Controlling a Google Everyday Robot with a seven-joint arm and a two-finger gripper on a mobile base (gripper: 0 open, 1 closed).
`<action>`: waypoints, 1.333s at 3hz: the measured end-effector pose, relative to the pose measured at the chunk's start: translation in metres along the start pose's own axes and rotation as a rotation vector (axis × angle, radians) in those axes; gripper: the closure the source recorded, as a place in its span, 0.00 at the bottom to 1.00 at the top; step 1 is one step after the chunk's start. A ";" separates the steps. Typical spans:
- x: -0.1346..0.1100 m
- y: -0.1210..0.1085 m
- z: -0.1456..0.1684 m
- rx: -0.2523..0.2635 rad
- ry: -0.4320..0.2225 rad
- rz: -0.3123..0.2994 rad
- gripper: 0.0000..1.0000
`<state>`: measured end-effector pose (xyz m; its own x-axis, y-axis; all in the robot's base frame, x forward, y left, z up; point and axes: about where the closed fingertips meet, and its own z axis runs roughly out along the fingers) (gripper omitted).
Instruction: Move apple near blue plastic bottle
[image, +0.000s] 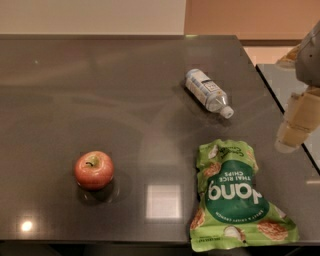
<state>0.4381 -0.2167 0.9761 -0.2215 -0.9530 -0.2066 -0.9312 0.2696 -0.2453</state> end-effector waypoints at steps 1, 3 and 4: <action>0.000 0.000 0.000 0.000 0.000 0.000 0.00; -0.050 0.001 0.012 -0.120 -0.098 -0.132 0.00; -0.101 0.011 0.035 -0.191 -0.161 -0.248 0.00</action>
Offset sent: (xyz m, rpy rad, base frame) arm 0.0101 0.0315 -0.0005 0.1163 0.1434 0.1631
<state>0.4602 -0.1127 0.9611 0.0522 -0.9482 -0.3132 -0.9917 -0.0123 -0.1280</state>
